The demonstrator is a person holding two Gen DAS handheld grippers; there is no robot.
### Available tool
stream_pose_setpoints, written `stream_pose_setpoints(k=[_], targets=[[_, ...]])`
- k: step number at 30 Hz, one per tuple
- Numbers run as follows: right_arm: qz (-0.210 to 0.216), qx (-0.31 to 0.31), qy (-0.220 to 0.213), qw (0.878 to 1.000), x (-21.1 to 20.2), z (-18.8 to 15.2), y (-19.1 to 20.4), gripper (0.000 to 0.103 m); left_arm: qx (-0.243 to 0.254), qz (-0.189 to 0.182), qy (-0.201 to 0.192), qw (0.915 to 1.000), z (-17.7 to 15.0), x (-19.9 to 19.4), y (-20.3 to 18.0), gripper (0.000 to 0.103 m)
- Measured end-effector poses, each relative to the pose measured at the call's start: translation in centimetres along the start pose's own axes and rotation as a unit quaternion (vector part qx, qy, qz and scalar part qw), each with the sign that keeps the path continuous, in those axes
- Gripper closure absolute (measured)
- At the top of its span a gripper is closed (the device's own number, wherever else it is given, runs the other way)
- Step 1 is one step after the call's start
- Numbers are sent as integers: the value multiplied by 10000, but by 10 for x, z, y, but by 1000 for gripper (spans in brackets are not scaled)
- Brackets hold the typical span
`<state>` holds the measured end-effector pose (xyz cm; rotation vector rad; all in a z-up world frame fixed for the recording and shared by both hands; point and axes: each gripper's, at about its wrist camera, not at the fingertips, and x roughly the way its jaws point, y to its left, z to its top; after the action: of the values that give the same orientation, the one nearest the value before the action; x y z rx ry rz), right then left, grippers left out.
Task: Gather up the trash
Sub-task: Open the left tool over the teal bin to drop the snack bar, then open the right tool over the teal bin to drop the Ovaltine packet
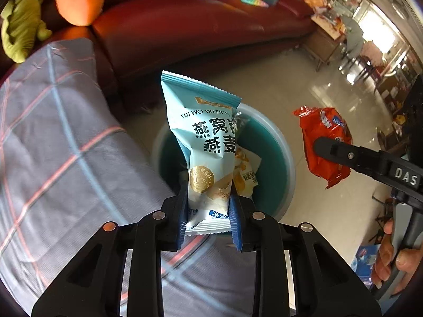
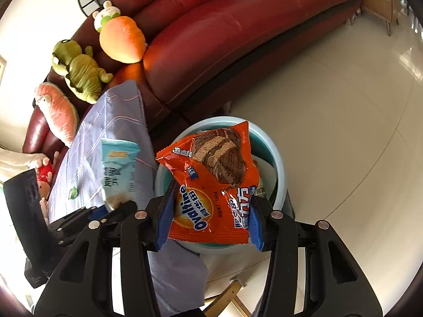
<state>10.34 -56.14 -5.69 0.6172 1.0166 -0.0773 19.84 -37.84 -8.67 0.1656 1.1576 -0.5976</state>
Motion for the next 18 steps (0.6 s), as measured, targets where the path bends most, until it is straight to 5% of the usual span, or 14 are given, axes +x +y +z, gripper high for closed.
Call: stream_pose_setpoints(k=[3, 7, 8, 18], targets=[[-47, 68, 46, 10000, 5, 3, -7, 57, 5, -99, 148, 9998, 5, 16, -4, 67], [-87, 141, 94, 9998, 10, 8, -13, 57, 47, 108, 146, 9998, 4, 22, -4, 17], [-96, 148, 109, 9998, 12, 8, -14, 57, 61, 164, 94, 9998, 3, 21, -4, 14], [-110, 62, 240, 9996, 27, 8, -3, 56, -41, 239, -73, 9997, -7, 2, 16, 12]])
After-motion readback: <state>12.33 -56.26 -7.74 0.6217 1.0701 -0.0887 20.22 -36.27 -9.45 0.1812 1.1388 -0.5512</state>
